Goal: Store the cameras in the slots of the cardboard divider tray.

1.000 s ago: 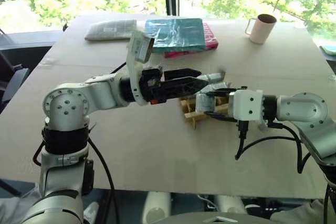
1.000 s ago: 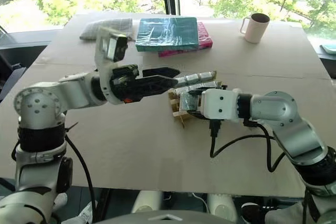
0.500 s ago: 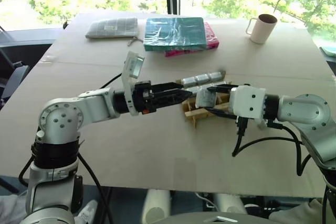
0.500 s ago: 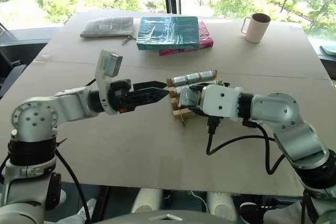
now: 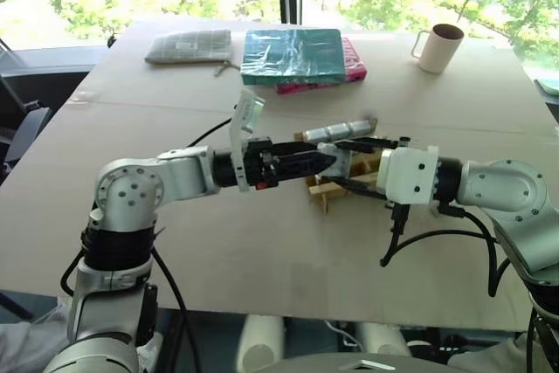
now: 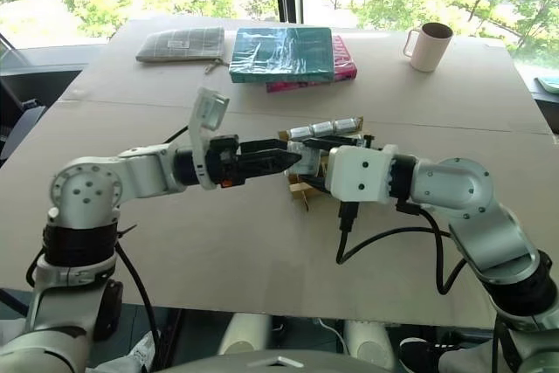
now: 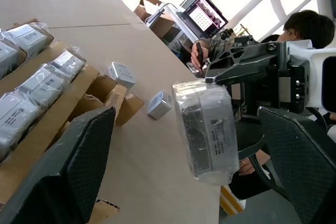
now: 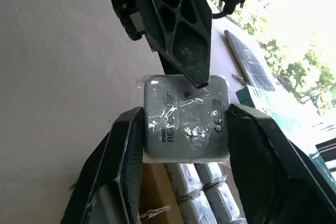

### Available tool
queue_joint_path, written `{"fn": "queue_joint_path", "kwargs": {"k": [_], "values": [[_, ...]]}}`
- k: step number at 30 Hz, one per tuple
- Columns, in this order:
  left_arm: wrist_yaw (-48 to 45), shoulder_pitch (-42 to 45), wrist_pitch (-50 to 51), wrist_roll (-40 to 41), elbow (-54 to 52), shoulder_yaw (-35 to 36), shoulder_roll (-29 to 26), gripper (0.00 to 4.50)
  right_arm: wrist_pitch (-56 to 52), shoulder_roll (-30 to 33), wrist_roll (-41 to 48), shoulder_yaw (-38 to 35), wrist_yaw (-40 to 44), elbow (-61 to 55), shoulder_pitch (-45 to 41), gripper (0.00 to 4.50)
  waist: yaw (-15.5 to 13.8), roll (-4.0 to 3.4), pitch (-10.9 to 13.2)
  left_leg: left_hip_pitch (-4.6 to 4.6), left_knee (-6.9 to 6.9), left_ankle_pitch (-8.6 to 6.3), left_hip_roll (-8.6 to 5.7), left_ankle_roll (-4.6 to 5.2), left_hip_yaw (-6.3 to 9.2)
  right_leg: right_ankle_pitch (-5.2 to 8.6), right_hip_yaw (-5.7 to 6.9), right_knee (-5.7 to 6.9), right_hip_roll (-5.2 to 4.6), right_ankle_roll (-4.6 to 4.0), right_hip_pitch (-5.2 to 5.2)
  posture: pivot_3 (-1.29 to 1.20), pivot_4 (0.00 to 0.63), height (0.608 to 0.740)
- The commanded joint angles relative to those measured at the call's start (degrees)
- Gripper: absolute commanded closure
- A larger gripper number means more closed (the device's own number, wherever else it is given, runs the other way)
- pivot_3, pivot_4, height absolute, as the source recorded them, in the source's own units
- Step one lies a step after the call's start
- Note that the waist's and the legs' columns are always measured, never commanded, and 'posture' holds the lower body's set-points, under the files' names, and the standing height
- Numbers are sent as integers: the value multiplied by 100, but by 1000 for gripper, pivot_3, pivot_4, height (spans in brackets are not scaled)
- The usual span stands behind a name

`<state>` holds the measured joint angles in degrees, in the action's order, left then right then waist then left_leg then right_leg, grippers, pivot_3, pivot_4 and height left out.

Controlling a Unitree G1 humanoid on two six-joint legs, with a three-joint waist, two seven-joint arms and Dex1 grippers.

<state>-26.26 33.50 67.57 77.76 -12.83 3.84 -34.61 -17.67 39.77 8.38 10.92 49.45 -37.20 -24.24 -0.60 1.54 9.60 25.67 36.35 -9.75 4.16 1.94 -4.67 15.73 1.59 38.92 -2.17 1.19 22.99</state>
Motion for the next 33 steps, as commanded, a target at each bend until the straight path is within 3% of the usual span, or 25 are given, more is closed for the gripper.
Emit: {"fn": "queue_joint_path", "kwargs": {"k": [1,3,8,9,13,17,19,23,33], "values": [[-22,108,71,1,-74,3,50,509,188,-55,-82,-9,-80,-61,-75,2721,-1,0,0,0,0,0,0,0,0,0,0,0,0,0,0,0,150,740],[-1,124,81,-19,-73,8,114,1012,225,-72,-104,-3,-58,-44,-70,2721,-2,0,0,0,0,0,0,0,0,0,-1,0,0,0,0,0,150,740],[30,194,183,26,-76,16,231,3441,253,-147,-152,28,-69,-33,-41,2721,-7,0,0,0,1,0,0,0,0,0,-1,0,-1,0,0,0,150,740],[4,203,181,-4,-69,20,240,3684,244,-183,-173,24,-108,-14,-34,2721,-7,0,0,0,1,0,0,0,0,0,0,0,-1,0,0,0,150,740],[-323,300,-41,-350,-44,21,220,3686,-520,-299,404,-221,-70,-42,27,2721,-6,0,0,0,1,1,0,-1,0,0,0,0,0,0,0,0,150,740],[-1215,427,-912,-1546,-78,-383,-3,3686,-637,-185,331,-630,-316,-110,483,751,-35,1,0,2,1,0,-5,-1,2,0,6,-1,0,-1,-2,0,150,740],[-1576,485,-1372,-2104,22,-599,-70,3686,-731,-126,383,-911,-435,-295,859,40,-41,2,0,4,1,0,-7,0,0,0,6,-4,-2,-2,-1,0,150,740],[-2475,409,-2319,-3161,147,-1092,-272,3686,-1271,-209,931,-1675,-698,-962,1757,40,-27,1,0,6,-1,-1,-8,1,-6,0,1,-6,-5,-2,0,0,150,740],[-3135,224,-3034,-4270,572,-1470,-145,3686,-1332,-343,1390,-3040,-901,-1975,3979,40,-21,0,0,5,-2,-2,0,3,-2,2,1,-6,0,-1,2,0,150,740]]}}
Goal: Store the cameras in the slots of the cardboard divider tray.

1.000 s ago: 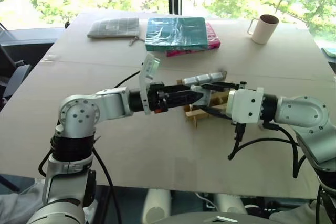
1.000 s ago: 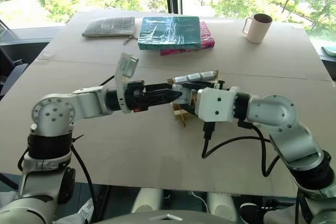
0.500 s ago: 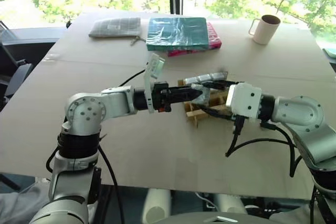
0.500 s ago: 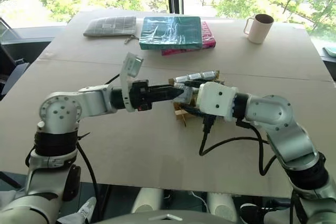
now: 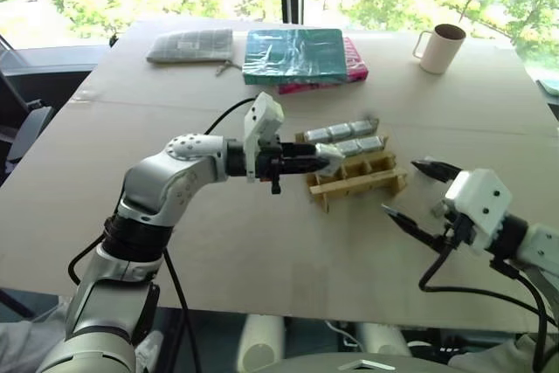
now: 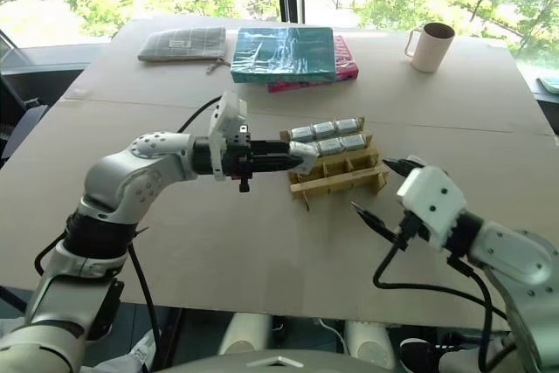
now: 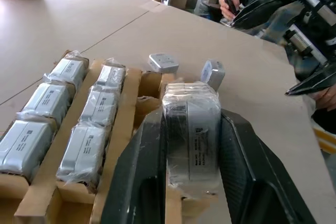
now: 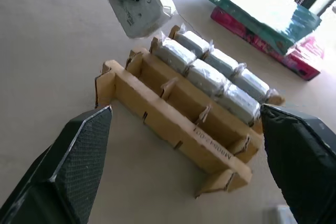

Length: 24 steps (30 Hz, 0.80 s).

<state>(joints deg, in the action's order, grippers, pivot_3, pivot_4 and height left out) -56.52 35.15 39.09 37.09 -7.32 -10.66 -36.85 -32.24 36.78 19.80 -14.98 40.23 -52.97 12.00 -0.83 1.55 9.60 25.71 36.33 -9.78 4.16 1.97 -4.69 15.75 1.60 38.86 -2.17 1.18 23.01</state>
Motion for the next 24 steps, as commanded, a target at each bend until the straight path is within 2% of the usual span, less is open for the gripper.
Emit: {"fn": "queue_joint_path", "kwargs": {"k": [1,5,11,24], "values": [[-131,90,-198,-270,80,-33,101,3686,103,-59,342,-541,48,-473,530,40,-3,0,0,0,1,0,1,0,0,0,0,0,0,1,0,0,150,740],[-434,541,-175,-638,630,-239,137,3686,338,-207,560,-850,49,-695,1246,40,-10,1,0,1,4,0,-1,0,9,1,8,2,1,2,-2,0,150,740],[-873,918,-360,-1090,1140,-509,237,3686,804,-265,684,-956,-209,-703,1754,40,6,1,-1,0,9,0,-2,1,7,1,3,1,4,3,-3,0,150,740],[-1485,1567,-648,-2184,2043,-1145,464,3686,1473,-91,543,-623,-871,-703,2134,40,8,1,-1,1,9,0,-4,1,8,1,3,1,7,2,-3,0,150,740]]}}
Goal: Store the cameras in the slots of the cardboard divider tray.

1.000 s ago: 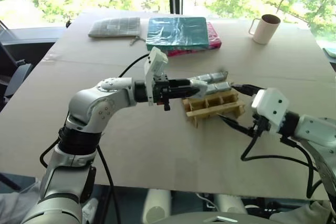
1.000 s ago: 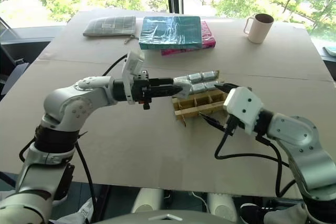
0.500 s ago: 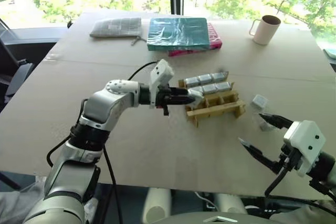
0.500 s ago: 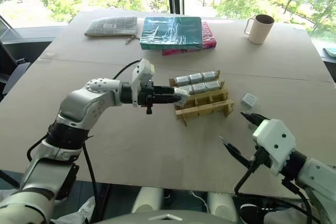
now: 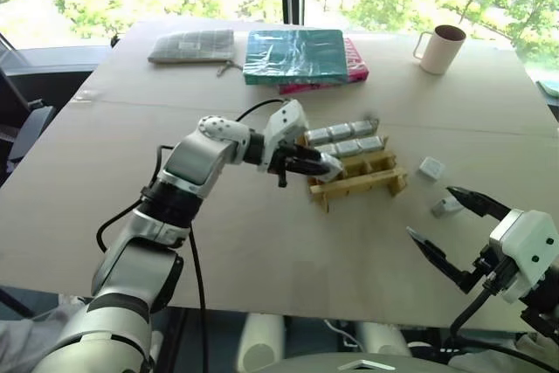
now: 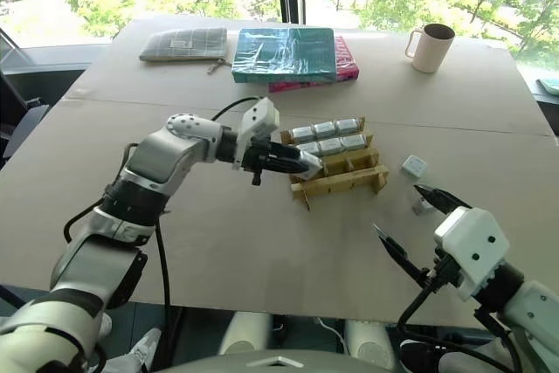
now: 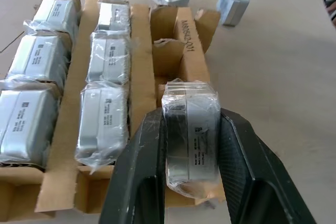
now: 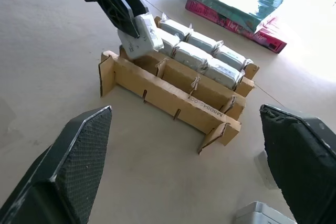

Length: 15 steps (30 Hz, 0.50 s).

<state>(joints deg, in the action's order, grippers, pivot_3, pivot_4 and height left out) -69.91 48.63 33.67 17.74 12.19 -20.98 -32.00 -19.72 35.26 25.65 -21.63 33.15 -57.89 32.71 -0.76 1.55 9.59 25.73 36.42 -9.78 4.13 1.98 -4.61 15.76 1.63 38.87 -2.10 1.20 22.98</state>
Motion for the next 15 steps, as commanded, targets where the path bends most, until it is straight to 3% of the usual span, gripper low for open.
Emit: {"fn": "queue_joint_path", "kwargs": {"k": [1,11,13,15], "values": [[-155,264,-126,-321,149,-123,-12,3686,258,76,-71,71,-205,-211,77,40,-3,0,0,1,0,0,0,0,1,0,0,0,1,0,0,0,150,740],[-478,600,-561,-1030,596,-374,40,3686,429,174,-196,285,-470,-211,219,40,-6,1,-1,1,3,0,2,0,2,0,3,2,2,0,0,0,150,740],[-523,591,-409,-997,410,-345,54,2642,433,190,-214,321,-512,-211,209,0,-3,0,-1,0,3,0,2,0,1,0,1,2,2,0,0,0,150,740],[-450,565,-150,-787,147,-117,130,2028,468,202,-240,350,-539,-211,241,0,-2,0,0,2,3,0,3,0,1,1,1,2,2,0,1,0,150,740]]}}
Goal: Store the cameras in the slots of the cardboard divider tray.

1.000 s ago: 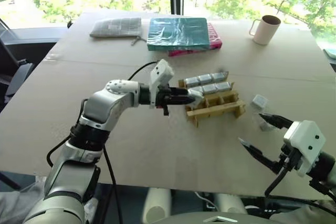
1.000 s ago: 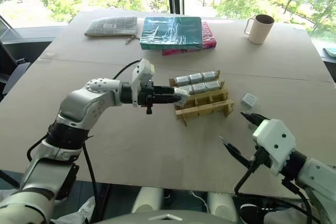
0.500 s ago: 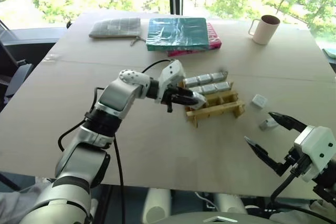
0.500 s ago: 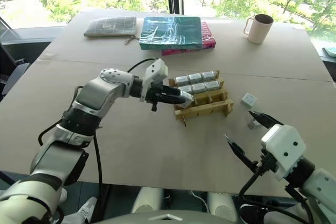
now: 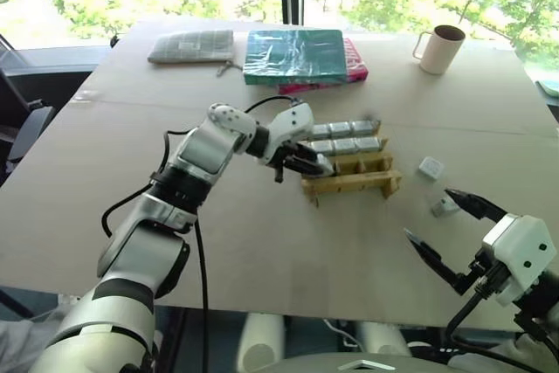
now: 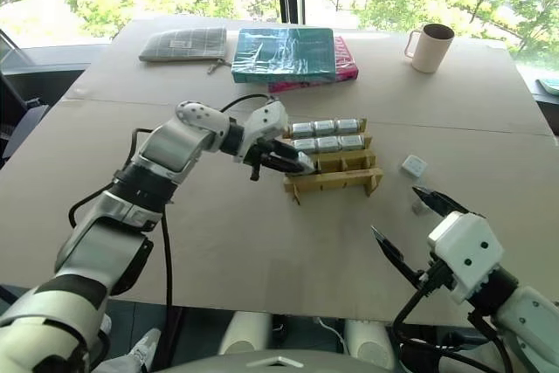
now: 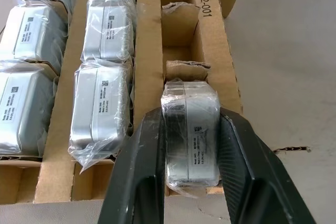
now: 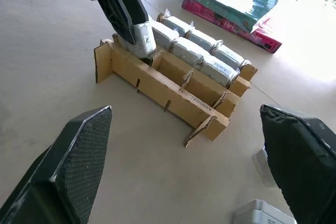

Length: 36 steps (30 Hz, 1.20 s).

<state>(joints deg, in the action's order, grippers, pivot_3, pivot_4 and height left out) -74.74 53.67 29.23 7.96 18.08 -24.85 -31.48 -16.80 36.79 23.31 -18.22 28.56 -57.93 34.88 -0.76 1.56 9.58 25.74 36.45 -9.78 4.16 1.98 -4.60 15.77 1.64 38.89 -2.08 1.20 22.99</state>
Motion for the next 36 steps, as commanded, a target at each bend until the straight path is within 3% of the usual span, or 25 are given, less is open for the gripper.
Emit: {"fn": "queue_joint_path", "kwargs": {"k": [1,3,7,10,14,16,21,25,30,32,36], "values": [[142,69,514,353,-570,464,138,1630,196,56,-25,17,-94,-207,47,0,-5,1,0,2,0,0,1,0,2,0,2,0,0,0,0,0,150,740],[96,48,956,819,-879,892,131,733,236,82,-45,0,-119,-207,138,0,-8,1,0,9,1,0,4,0,10,0,5,-1,-3,1,0,0,150,740],[98,-307,1914,1835,-1412,1951,-171,733,-249,331,-167,-61,-27,-201,19,0,56,-2,-1,6,3,0,5,0,7,9,4,0,-1,16,0,0,150,740],[290,-1045,1685,2350,-1920,2670,-117,733,-510,697,-115,-186,294,107,-308,0,134,-17,-10,-8,2,0,9,0,0,8,-7,7,-1,16,-3,0,150,740],[236,-2609,487,2520,-2484,3349,-12,733,-53,1620,-268,-232,1447,1472,-1211,0,144,-16,-14,-34,7,-1,6,1,-2,5,-7,-2,-8,13,-35,0,150,740],[-331,-3178,241,2798,-2718,3426,-195,733,396,1924,-564,-60,1819,2176,-1605,0,120,-5,-12,-31,10,0,5,2,9,-1,-6,0,-13,0,-38,0,150,740],[-534,-3921,-33,3066,-3058,3611,-446,733,1568,2574,-1097,475,2916,3918,-2397,0,-17,-10,-11,-20,12,0,3,2,22,11,3,-2,-22,-25,-36,0,150,740],[-612,-4311,-177,3274,-3418,3655,-560,733,2259,2780,-1272,873,3553,5004,-3046,0,-6,-12,-11,-16,11,-1,2,3,21,10,3,-5,-24,-25,-34,0,150,740],[-560,-4770,-630,3062,-3553,3580,-634,733,2475,2590,-1300,1414,4051,5729,-3947,0,30,-21,-11,-20,9,-1,7,3,14,1,2,-2,-15,-9,-30,0,150,740],[-433,-4837,-599,3113,-3672,3540,-637,707,2555,2498,-1379,1660,4208,5969,-4272,560,33,-22,-11,-24,8,0,10,2,12,0,2,-1,-11,-9,-30,0,150,740],[-305,-4829,-654,3063,-3764,3411,-638,707,2520,2233,-1439,1976,4346,6340,-4794,2326,6,-24,-10,-23,9,-1,9,2,9,1,5,-2,-15,-10,-29,0,150,740]]}}
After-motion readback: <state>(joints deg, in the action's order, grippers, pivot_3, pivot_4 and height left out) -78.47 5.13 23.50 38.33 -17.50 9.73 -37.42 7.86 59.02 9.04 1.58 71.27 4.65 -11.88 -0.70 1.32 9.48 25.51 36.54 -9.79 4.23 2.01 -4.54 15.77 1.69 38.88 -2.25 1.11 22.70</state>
